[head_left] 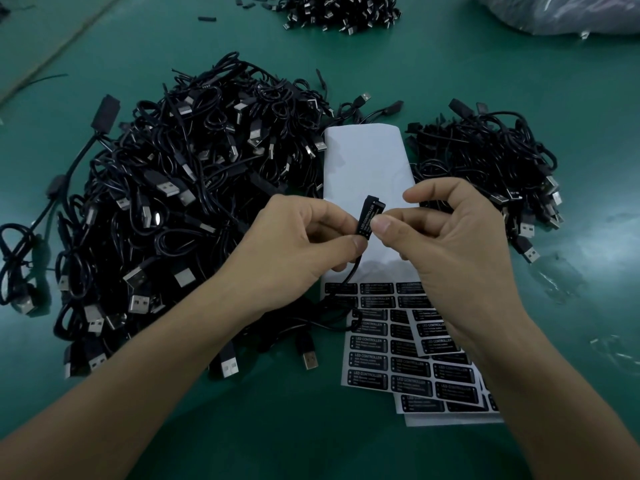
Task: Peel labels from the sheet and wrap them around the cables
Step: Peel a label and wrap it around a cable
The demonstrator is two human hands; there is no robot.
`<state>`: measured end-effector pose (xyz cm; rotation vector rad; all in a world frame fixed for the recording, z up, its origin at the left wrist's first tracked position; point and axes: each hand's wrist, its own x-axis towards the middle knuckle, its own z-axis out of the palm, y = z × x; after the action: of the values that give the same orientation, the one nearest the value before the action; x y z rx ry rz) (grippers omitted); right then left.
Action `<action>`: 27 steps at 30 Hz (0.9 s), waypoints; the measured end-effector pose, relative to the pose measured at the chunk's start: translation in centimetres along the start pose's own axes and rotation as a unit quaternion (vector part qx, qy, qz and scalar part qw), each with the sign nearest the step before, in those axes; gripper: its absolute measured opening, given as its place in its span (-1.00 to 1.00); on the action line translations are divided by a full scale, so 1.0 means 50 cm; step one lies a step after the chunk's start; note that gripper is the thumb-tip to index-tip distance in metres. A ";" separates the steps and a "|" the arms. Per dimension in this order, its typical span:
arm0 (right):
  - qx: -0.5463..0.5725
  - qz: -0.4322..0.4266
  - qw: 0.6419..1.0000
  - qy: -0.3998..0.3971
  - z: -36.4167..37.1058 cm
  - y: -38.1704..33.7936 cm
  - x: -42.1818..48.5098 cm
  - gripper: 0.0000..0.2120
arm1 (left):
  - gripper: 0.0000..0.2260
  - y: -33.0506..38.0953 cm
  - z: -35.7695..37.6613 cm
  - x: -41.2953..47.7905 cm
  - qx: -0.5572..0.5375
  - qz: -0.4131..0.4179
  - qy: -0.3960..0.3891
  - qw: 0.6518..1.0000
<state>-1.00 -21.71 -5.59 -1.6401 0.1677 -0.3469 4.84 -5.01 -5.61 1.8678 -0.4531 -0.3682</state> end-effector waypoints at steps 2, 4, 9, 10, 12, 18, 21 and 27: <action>-0.004 -0.002 1.000 0.002 -0.001 0.001 0.000 -0.70 | -0.97 0.000 0.001 0.000 0.003 -0.001 0.001 1.000; -0.008 -0.003 1.000 0.003 -0.001 0.002 0.000 -0.70 | -0.97 0.000 0.001 0.000 0.002 -0.001 0.003 1.000; -0.023 -0.016 1.000 0.004 0.000 0.003 0.000 -0.70 | -0.97 0.001 0.002 -0.001 0.001 0.001 0.006 1.000; -0.024 -0.019 1.000 0.004 0.000 0.003 0.000 -0.70 | -0.97 0.001 0.002 0.000 0.001 0.001 0.006 1.000; -0.026 -0.021 0.999 0.004 -0.001 0.004 -0.001 -0.70 | -0.97 0.001 0.002 -0.001 0.001 0.002 0.006 1.000; -0.040 -0.027 0.999 0.006 -0.001 0.006 -0.001 -0.70 | -0.98 0.000 0.002 -0.001 0.002 0.009 0.006 1.000; -0.041 -0.027 0.999 0.007 0.000 0.006 -0.001 -0.70 | -0.97 0.001 0.002 -0.001 0.003 0.008 0.004 1.000; -0.045 -0.026 0.999 0.013 0.002 0.005 -0.002 -0.70 | -0.97 0.001 0.003 0.001 0.004 0.007 0.002 1.000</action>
<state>-1.05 -21.63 -5.87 -1.7320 0.1621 -0.4059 4.82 -5.16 -5.63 1.8718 -0.4664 -0.3539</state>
